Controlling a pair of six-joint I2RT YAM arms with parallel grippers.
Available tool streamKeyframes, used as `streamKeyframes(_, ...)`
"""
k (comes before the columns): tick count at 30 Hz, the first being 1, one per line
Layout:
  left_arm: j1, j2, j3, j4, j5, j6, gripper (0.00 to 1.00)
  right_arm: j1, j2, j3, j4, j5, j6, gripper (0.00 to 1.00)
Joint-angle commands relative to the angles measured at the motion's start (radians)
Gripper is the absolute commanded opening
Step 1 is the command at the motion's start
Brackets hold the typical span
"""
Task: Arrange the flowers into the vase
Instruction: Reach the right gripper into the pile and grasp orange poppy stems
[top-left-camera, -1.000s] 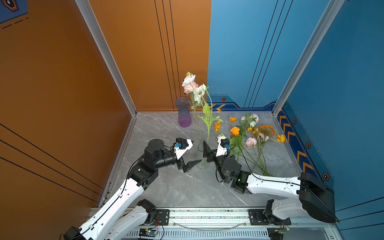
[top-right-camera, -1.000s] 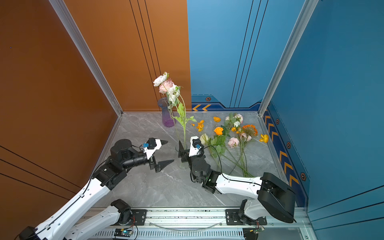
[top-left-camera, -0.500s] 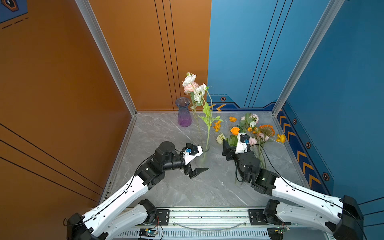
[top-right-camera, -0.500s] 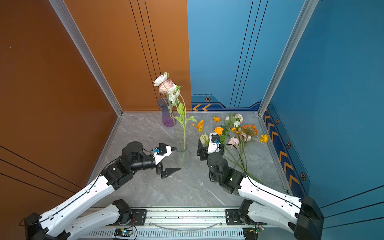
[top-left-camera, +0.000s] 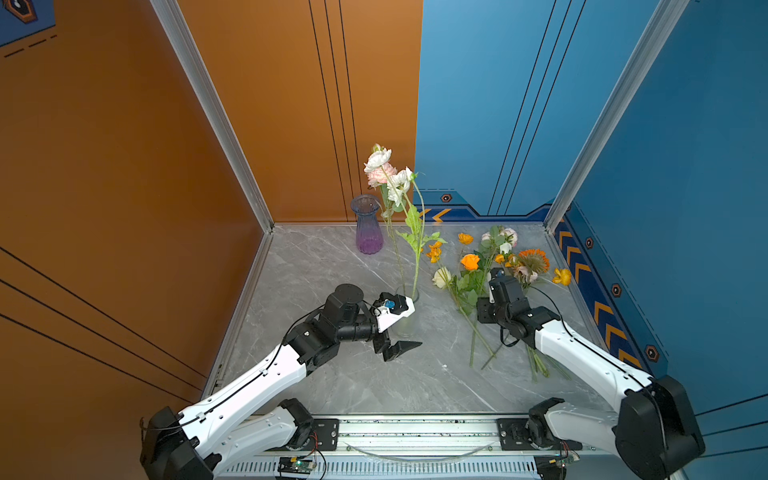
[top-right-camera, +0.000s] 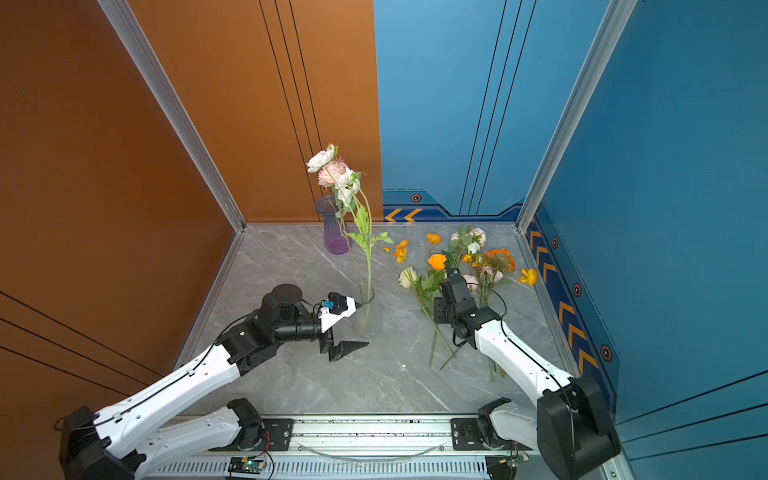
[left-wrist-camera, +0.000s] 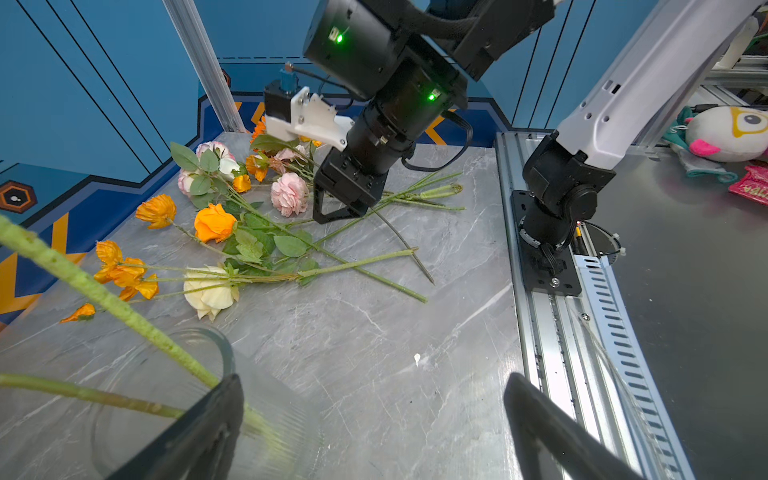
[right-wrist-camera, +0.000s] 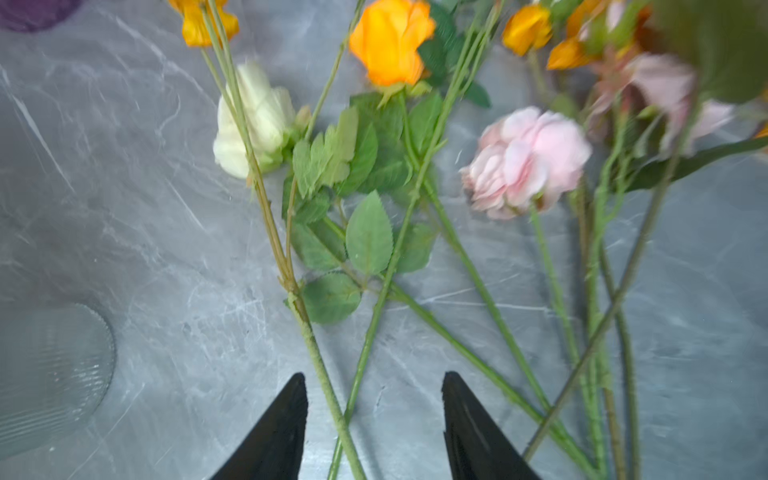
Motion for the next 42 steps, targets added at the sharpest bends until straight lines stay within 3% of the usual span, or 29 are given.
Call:
streamKeyframes(1,-0.009,0.013,0.033,-0.038,0.004,0.020,0.98,0.014,0.077,0.066,-0.061,-0.108,-0.034,0.51)
streamKeyframes(4,-0.011,0.021,0.036,-0.047,0.002,0.024,0.98,0.030,0.151,0.092,-0.044,-0.091,-0.035,0.49)
streamKeyframes(8,-0.011,0.025,0.036,-0.049,-0.002,0.027,0.98,0.045,0.243,0.133,-0.038,-0.074,-0.033,0.37)
streamKeyframes(35,-0.008,0.026,0.044,-0.070,-0.029,0.047,0.98,0.082,0.454,0.207,-0.057,-0.031,-0.051,0.36)
streamKeyframes(42,-0.008,0.019,0.044,-0.070,-0.029,0.047,0.98,0.087,0.439,0.202,-0.060,-0.041,-0.066,0.19)
